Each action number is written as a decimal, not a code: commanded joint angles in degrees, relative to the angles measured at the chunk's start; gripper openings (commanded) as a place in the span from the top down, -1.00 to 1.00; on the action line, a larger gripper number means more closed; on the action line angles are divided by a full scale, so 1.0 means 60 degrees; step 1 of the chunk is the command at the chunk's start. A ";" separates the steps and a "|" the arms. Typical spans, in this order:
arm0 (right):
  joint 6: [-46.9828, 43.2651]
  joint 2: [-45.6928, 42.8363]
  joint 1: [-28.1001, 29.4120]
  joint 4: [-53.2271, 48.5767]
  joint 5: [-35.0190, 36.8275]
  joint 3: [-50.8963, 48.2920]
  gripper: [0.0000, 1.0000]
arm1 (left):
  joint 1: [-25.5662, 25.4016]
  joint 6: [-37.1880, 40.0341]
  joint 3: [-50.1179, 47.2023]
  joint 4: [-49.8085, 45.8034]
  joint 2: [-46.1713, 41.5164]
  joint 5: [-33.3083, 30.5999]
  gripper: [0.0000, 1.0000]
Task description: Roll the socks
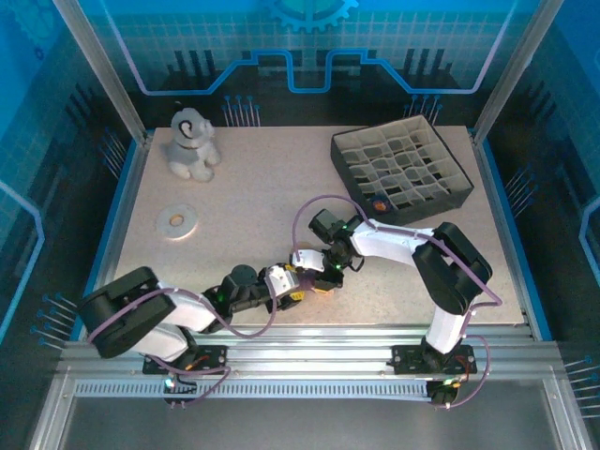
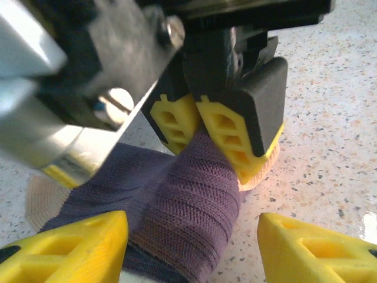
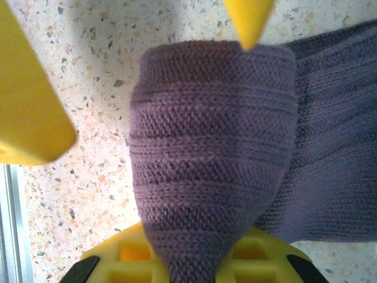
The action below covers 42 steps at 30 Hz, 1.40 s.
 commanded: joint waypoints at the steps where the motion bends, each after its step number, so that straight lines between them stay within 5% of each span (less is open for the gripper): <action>1: -0.0233 0.0214 -0.0147 -0.1012 0.0169 -0.0475 1.00 | -0.0047 0.0089 -0.0089 0.2554 0.1127 0.0172 -0.19; 4: -0.0291 0.0194 -0.0158 -0.1012 0.0091 -0.0503 1.00 | -0.0046 0.0094 -0.0027 0.3711 0.2281 0.0328 -0.20; 11: -0.0331 0.0113 -0.0229 -0.1070 0.0065 -0.0515 1.00 | -0.0033 -0.0050 0.0250 0.3719 0.2897 0.0399 -0.17; 21: -0.0305 0.0126 -0.0246 -0.1077 -0.0053 -0.0469 1.00 | 0.0015 -0.0853 0.0136 0.3719 0.3318 0.0935 0.18; 28: -0.0197 -0.0093 -0.0273 -0.1114 -0.0186 -0.0482 0.98 | 0.0015 -0.1695 0.0128 0.3723 0.3465 0.1055 1.00; 35: 0.0055 -0.0658 -0.0515 -0.1002 -0.0459 -0.0603 0.39 | 0.0027 -0.2913 -0.0280 0.3353 0.3123 0.0936 1.00; 42: 0.0433 -0.1581 -0.0746 -0.0626 -0.0737 -0.0921 0.16 | 0.0104 -0.4183 -0.0280 0.2351 0.2695 0.0977 1.00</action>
